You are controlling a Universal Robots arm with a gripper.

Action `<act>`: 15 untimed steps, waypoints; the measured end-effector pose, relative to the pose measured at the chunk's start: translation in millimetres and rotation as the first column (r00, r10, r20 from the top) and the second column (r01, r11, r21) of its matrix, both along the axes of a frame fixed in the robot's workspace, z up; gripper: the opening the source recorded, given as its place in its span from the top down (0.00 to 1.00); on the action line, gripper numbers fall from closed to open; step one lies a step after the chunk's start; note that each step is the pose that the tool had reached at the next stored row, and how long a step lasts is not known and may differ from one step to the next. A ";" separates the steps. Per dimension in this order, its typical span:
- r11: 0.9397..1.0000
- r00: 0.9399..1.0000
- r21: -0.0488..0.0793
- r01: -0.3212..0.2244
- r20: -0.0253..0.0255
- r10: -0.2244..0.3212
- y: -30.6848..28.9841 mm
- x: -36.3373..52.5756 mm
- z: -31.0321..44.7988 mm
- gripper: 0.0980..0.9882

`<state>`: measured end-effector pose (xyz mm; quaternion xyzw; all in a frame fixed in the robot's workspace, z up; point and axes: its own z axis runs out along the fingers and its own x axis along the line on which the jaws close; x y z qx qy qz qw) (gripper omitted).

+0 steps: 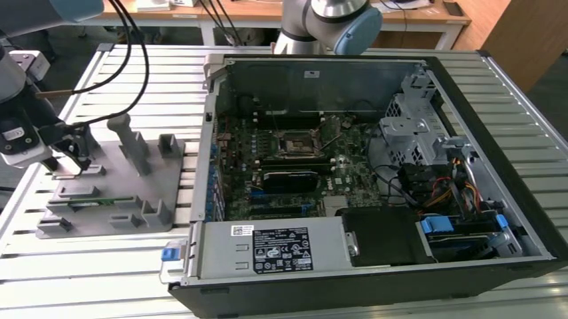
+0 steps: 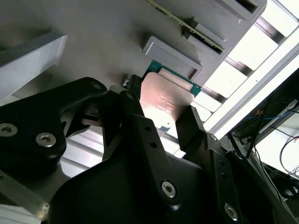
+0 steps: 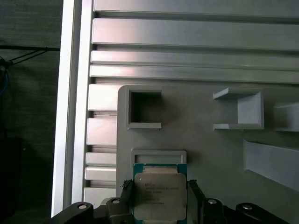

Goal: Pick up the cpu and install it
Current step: 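Pick up the cpu and move it towards the insertion slot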

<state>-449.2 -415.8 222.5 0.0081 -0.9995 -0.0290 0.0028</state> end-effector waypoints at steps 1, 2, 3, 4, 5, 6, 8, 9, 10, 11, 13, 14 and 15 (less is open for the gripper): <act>1.000 1.000 0.000 0.000 0.000 0.000 0.0 0.0 0.3 0.50; 1.000 1.000 0.000 0.000 0.000 0.000 0.0 0.0 0.6 0.50; 1.000 1.000 0.000 0.000 0.000 0.000 0.0 0.0 1.0 0.50; 1.000 1.000 0.000 0.000 0.000 0.000 0.0 0.0 1.5 0.50; 1.000 1.000 0.000 0.000 0.000 0.000 0.0 0.0 1.8 0.50; 1.000 1.000 0.000 0.000 0.000 0.000 0.0 0.0 2.2 0.50; 1.000 1.000 0.000 0.000 0.000 0.000 0.0 0.0 2.9 0.50; 1.000 1.000 0.000 0.000 0.000 0.000 0.0 0.0 3.3 0.50; 1.000 1.000 0.000 0.000 0.000 0.000 0.0 0.0 3.7 0.50; 1.000 1.000 0.000 0.000 0.000 0.000 0.0 0.0 3.9 0.50; 1.000 1.000 0.000 0.000 0.000 0.000 0.3 -0.1 5.5 0.50; 1.000 1.000 0.000 0.000 0.001 0.000 0.9 -0.2 6.4 0.50; 1.000 1.000 0.000 0.000 0.001 0.000 1.0 -0.2 6.5 0.50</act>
